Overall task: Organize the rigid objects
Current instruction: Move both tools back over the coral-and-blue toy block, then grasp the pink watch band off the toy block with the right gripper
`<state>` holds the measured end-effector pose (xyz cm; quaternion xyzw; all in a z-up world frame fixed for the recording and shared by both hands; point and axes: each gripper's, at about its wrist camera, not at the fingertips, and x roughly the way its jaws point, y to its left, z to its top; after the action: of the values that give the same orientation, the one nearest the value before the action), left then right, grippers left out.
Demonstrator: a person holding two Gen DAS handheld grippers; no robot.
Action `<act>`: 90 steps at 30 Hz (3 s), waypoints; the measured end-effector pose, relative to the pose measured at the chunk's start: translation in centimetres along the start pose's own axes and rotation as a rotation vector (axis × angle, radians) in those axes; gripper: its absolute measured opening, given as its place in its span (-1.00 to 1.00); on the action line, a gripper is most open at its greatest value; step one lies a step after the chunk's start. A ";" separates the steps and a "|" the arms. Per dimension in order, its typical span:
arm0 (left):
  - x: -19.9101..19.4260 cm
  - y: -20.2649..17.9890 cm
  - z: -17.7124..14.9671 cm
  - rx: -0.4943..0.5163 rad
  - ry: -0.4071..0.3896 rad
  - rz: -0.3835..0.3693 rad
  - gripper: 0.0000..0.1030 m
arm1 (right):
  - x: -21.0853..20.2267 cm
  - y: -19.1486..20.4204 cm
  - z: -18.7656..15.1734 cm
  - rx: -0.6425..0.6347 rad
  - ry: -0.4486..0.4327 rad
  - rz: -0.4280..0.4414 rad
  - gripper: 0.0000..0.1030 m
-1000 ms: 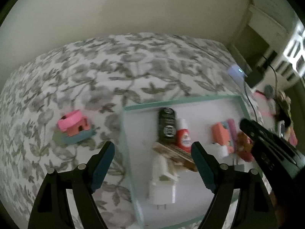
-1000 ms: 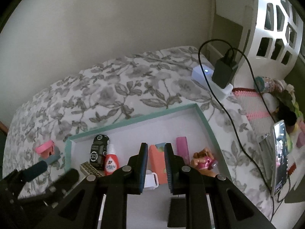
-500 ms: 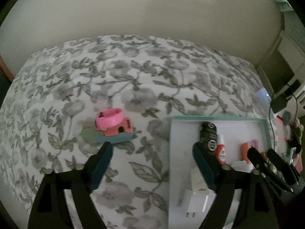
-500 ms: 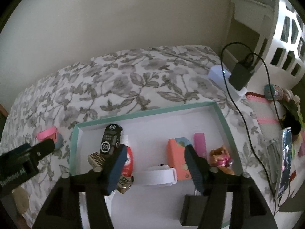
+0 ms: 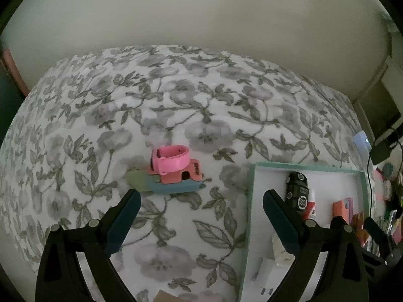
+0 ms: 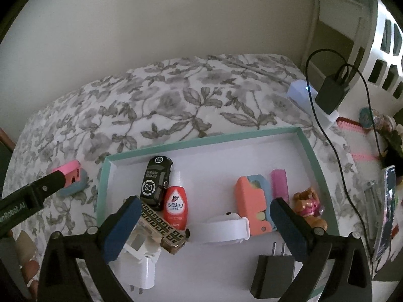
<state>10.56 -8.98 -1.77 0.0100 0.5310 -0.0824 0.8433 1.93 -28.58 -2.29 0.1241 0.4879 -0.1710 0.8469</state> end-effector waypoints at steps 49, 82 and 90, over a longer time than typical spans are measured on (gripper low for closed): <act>4.9 17.0 0.9 -0.414 0.105 -0.002 0.90 | 4.2 17.0 1.6 -0.180 0.064 0.247 1.00; 8.0 16.9 1.7 -0.451 0.168 -0.048 0.90 | 7.6 21.2 2.2 -0.231 0.067 0.343 -0.02; 8.2 14.1 2.4 -0.387 0.176 -0.094 0.90 | 6.0 18.0 4.3 -0.165 0.007 0.319 -0.02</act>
<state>18.25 3.67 -9.10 -0.1696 0.6083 -0.0170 0.7752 15.44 -14.84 -4.58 0.1305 0.4774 0.0067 0.8689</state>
